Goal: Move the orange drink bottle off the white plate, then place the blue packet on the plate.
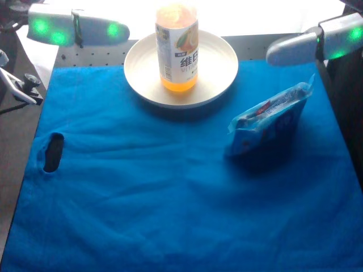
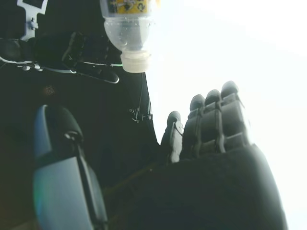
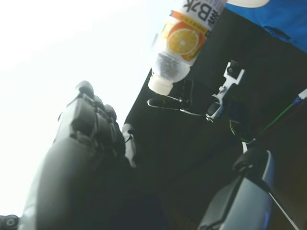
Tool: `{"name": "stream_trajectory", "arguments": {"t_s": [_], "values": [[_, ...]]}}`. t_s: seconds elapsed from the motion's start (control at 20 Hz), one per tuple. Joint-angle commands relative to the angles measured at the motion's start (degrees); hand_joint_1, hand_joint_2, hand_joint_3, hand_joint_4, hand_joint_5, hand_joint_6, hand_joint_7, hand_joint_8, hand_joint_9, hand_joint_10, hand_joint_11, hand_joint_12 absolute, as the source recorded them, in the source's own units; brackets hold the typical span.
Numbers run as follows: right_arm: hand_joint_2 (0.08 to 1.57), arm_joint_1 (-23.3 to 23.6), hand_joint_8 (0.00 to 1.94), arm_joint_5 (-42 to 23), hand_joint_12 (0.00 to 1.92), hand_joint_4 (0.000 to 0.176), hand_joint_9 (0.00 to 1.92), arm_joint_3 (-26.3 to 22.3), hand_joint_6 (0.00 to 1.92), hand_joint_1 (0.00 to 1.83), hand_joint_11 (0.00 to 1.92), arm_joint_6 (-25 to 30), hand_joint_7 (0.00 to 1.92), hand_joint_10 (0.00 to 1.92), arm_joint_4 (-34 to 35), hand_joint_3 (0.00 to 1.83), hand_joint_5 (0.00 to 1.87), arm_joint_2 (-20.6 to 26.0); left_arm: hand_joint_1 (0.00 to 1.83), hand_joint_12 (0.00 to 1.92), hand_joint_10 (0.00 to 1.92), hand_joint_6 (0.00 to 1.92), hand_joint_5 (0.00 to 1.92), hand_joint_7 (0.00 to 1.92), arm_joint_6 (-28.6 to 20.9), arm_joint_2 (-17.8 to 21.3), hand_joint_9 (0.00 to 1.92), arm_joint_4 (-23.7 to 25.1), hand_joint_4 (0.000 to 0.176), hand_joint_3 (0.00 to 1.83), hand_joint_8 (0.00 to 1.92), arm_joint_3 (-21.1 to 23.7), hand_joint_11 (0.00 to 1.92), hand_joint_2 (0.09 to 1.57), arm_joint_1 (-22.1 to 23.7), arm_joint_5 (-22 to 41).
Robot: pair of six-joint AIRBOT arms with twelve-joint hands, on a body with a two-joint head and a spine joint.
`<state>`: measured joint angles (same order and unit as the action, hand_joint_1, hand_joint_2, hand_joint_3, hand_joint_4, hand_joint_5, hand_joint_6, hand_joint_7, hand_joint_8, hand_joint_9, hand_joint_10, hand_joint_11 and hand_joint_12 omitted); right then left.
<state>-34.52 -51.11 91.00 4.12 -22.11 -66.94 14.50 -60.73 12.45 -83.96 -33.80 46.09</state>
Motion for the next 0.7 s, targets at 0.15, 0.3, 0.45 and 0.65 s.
{"name": "stream_trajectory", "arguments": {"t_s": [0.15,0.3,0.45,0.65], "values": [[0.75,0.99,0.0,-6.06,0.34,0.14,0.16,0.0,0.0,0.62,0.03,0.45,0.21,0.01,3.28,0.01,0.19,-0.05,0.55,0.11,0.0,0.0,0.0,0.08,-1.48,-2.12,0.01,-2.46,0.066,0.0,0.0,-2.34,0.03,0.88,0.94,4.91],[0.73,0.98,0.0,-6.07,0.39,0.139,0.13,-0.11,0.0,0.63,0.0,0.45,0.21,0.0,3.07,0.0,0.18,-0.05,0.49,0.01,0.01,0.0,0.0,0.11,-4.37,-5.63,0.06,-2.86,0.068,0.0,0.01,-5.76,0.02,0.86,0.94,4.46],[0.74,0.98,0.0,-6.13,0.38,0.12,0.13,-0.08,0.0,0.6,0.0,0.45,0.18,0.0,3.01,0.0,0.18,-0.05,0.5,0.02,0.0,0.0,0.0,0.11,-4.81,-7.66,0.05,-2.98,0.058,0.0,0.0,-7.62,0.04,0.75,0.97,2.64],[0.78,0.99,0.01,-6.81,0.41,0.127,0.17,-0.1,0.01,0.57,0.0,0.44,0.21,0.01,3.01,0.01,0.21,-0.05,0.56,0.0,0.0,0.0,0.0,0.08,-7.27,-11.54,0.01,0.42,0.062,0.0,0.0,-11.41,0.0,0.66,2.78,-1.86]]}}
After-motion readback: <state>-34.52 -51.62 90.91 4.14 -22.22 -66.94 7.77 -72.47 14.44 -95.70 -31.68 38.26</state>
